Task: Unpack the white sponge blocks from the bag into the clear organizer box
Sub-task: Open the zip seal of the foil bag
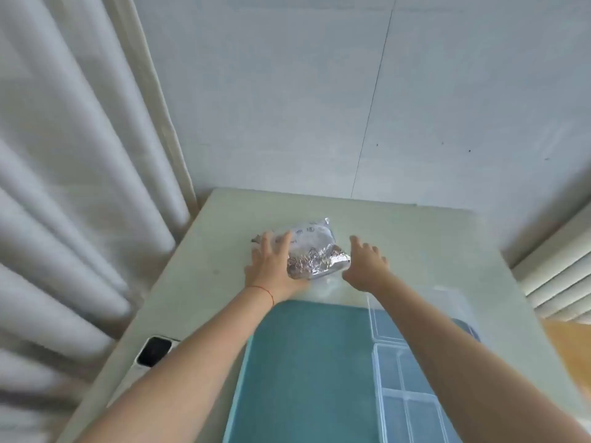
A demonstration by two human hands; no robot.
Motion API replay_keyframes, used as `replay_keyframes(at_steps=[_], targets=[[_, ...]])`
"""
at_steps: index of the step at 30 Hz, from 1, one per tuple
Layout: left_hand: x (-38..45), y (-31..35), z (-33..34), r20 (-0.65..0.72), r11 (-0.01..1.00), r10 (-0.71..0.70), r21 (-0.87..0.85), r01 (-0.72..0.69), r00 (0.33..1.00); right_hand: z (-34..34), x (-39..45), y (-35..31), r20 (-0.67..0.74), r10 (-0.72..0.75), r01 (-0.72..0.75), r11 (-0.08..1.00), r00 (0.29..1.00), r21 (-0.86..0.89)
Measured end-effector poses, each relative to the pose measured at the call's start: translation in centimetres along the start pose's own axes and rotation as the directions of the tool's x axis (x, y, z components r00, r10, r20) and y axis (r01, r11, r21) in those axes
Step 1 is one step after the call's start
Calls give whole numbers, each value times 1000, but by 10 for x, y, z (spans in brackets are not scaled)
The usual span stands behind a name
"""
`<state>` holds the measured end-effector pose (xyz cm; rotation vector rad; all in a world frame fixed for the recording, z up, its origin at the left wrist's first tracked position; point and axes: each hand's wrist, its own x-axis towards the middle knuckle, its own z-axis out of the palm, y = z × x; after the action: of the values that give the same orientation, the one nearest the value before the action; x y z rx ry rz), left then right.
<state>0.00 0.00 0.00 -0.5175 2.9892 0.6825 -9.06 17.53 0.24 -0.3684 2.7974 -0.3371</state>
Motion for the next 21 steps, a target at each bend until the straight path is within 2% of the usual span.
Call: replay_keyframes(at_steps=[3,5,8,11,15,18,21], targets=[[1,-16,37,-7,995,-21,-96,20,1000,35,12,15,-77,-41,34,995,996,-90],[2,-24,48,-150,988,9,-151,-32,989,43,12,20,-175,-71,65,997,982,-40],[-5,-25,36,-392,972,35,-202,-123,919,33,-6,16,-310,-146,147,989,939,-20],[-22,-22,13,-479,954,91,-211,-215,873,14,-32,13,-475,-178,202,979,862,-1],[-69,-31,-3,-529,935,141,-206,-287,837,15,-89,9,-640,-159,229,973,752,26],[-108,-49,-5,-482,928,178,-208,-310,858,28,-137,4,-605,-174,195,980,777,-31],[-141,-66,-7,-397,943,164,-205,-261,903,36,-176,5,-575,-182,158,983,798,-92]])
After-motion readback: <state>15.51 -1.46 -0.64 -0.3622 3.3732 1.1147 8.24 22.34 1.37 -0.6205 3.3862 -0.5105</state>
